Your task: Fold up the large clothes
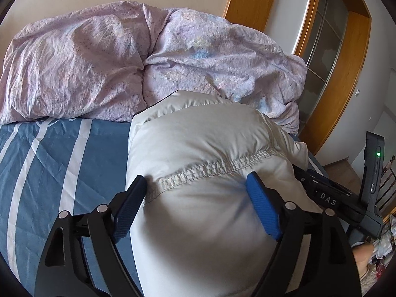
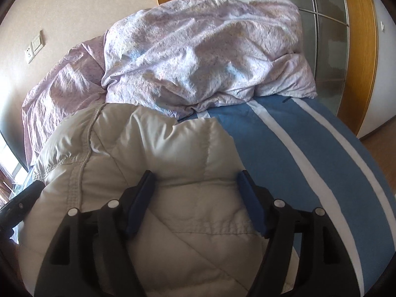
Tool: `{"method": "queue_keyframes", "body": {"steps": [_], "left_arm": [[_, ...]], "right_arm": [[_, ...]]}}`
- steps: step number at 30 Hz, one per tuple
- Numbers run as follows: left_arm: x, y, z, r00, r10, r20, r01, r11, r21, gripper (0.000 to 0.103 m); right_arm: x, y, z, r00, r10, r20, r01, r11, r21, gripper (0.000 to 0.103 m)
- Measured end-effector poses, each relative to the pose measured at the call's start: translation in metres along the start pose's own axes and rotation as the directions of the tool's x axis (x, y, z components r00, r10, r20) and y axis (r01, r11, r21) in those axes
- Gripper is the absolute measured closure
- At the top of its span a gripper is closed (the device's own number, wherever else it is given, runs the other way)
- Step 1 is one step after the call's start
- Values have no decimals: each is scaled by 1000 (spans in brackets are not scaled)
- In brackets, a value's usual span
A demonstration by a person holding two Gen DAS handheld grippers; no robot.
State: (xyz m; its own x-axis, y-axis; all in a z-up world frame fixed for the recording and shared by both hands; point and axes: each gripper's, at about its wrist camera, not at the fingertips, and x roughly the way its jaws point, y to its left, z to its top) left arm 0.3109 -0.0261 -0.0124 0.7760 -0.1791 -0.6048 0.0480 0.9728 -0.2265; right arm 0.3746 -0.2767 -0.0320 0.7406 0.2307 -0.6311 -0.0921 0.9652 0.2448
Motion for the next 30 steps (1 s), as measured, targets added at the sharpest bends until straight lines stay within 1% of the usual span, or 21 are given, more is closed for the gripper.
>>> {"method": "queue_keyframes", "body": {"steps": [7, 22, 27, 28, 30], "left_arm": [[11, -3, -5, 1000, 24, 2, -24, 1000, 1, 14], [21, -6, -16, 996, 72, 46, -73, 997, 11, 10], [23, -5, -21, 995, 79, 62, -79, 997, 6, 9], [23, -6, -21, 995, 80, 65, -81, 997, 6, 9], [25, -6, -23, 994, 87, 69, -87, 996, 6, 8]], "right_arm": [[12, -9, -4, 1000, 23, -3, -23, 999, 29, 30], [25, -13, -10, 1000, 28, 8, -29, 998, 48, 28], [31, -17, -11, 999, 43, -8, -42, 997, 67, 22], [34, -20, -12, 998, 58, -19, -57, 995, 82, 22], [36, -20, -12, 998, 60, -23, -58, 995, 84, 21]]}}
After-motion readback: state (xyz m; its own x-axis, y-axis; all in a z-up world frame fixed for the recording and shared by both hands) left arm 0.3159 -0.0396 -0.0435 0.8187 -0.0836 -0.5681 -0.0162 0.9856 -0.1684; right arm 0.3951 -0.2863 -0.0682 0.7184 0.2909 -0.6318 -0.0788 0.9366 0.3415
